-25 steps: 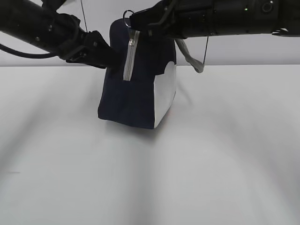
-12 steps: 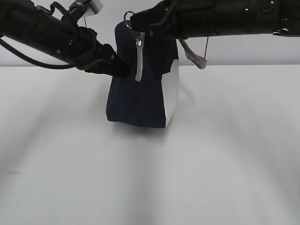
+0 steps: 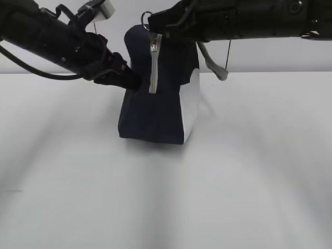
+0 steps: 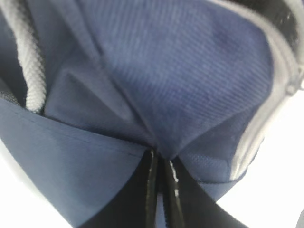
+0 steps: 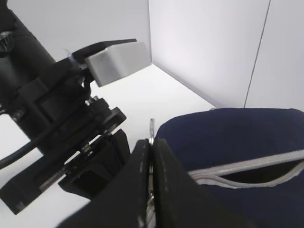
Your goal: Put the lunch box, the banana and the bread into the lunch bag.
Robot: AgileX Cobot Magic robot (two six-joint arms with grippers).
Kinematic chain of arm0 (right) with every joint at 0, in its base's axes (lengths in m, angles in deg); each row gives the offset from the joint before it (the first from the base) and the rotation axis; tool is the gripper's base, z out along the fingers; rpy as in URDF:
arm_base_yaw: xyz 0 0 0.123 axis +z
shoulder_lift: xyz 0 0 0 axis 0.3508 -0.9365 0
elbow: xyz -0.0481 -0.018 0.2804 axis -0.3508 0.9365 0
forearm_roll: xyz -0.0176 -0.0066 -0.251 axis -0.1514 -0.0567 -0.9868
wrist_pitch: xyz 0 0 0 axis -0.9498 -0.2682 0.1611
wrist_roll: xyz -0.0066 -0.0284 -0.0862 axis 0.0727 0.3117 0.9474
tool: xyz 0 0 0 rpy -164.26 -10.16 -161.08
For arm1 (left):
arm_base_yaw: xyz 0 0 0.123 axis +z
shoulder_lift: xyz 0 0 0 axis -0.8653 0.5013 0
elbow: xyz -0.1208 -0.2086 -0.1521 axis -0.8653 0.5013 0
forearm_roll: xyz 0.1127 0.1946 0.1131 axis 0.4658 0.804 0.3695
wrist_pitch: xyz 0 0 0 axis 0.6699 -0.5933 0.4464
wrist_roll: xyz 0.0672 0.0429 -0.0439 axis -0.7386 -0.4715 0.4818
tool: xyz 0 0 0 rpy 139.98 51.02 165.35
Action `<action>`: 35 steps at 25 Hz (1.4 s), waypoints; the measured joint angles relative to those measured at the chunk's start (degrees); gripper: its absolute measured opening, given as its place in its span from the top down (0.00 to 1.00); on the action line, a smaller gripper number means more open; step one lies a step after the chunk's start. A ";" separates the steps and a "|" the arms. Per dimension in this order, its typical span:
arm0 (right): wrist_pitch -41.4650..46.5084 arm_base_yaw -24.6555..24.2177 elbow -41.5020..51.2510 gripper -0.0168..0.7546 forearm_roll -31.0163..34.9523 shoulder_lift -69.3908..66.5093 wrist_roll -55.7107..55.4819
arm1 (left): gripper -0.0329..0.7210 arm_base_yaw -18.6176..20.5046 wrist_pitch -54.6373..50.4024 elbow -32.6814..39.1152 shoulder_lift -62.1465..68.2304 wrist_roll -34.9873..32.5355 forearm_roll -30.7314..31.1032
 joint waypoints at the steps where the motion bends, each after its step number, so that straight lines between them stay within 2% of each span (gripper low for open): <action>1: 0.25 0.00 -0.12 0.97 0.32 0.00 0.00 | 0.98 0.00 -0.31 0.00 0.00 0.62 0.87; 5: 0.51 0.00 -1.11 0.97 0.64 0.00 0.00 | 0.98 -0.04 -1.58 0.00 0.00 2.87 4.84; 14: 3.11 0.00 -3.42 0.97 1.13 -0.76 -0.22 | 0.98 -0.04 -4.54 -0.14 0.00 3.98 6.38; 24: 3.34 0.00 -8.42 0.97 3.86 -6.02 -2.28 | 0.98 -0.04 -6.89 -0.14 0.00 9.33 15.15; 35: 4.88 -0.20 -12.47 0.97 4.36 -10.53 -4.33 | 0.98 -0.13 -8.82 -0.14 0.00 11.38 19.23</action>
